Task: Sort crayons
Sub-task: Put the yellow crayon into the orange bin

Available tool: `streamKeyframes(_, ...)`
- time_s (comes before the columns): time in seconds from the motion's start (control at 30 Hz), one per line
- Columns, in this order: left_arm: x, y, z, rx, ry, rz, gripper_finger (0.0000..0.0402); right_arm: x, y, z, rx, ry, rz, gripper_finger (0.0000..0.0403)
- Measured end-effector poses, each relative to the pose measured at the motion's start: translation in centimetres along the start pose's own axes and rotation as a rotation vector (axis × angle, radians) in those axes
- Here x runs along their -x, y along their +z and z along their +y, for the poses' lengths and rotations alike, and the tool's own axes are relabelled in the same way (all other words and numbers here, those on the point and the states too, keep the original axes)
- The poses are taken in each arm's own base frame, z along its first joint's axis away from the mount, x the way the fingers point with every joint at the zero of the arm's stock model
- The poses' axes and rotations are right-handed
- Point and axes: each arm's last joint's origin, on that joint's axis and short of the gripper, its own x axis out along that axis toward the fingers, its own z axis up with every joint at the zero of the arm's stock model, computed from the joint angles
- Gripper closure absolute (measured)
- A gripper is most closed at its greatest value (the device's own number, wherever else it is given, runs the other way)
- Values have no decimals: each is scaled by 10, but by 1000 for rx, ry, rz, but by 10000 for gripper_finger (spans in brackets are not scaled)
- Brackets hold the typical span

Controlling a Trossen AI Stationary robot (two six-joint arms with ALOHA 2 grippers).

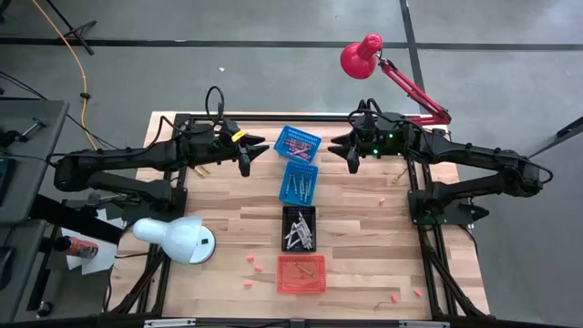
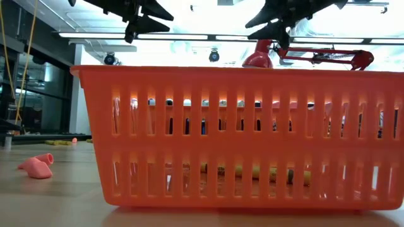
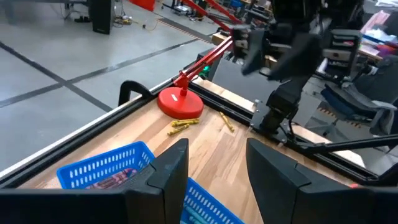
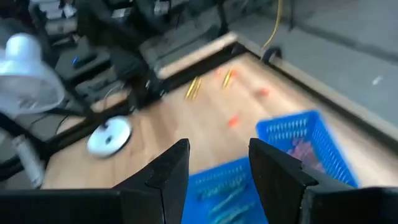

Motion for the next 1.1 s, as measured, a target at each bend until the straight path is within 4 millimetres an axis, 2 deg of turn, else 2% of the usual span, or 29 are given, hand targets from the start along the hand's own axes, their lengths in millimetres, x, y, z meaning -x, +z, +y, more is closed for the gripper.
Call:
streamKeyframes(0.1,0,-1,0,-24,2,8,252,1,-11,2,-67,72,139,240)
streamKeyframes(0.23,0,-2,0,-36,3,16,252,8,-42,12,-232,132,480,240)
streamKeyframes(0.33,0,-2,0,-36,3,16,252,18,-65,25,-282,96,712,240)
streamKeyframes(0.43,0,-2,0,-36,3,16,252,28,-83,34,-318,-49,854,240)
streamKeyframes(0.57,0,-2,0,-36,3,16,252,30,-93,30,-364,-399,809,240)
streamKeyframes(0.67,0,-2,0,-36,3,16,252,15,-88,13,-367,-535,711,240)
streamKeyframes(0.73,0,-2,0,-36,3,16,252,-2,-84,-5,-370,-576,688,240)
streamKeyframes(0.93,0,-2,0,-37,3,15,252,-51,-87,-80,-239,-632,753,240)
streamKeyframes(1.1,0,-2,0,-37,2,15,252,-73,-89,-132,-156,-660,853,240)
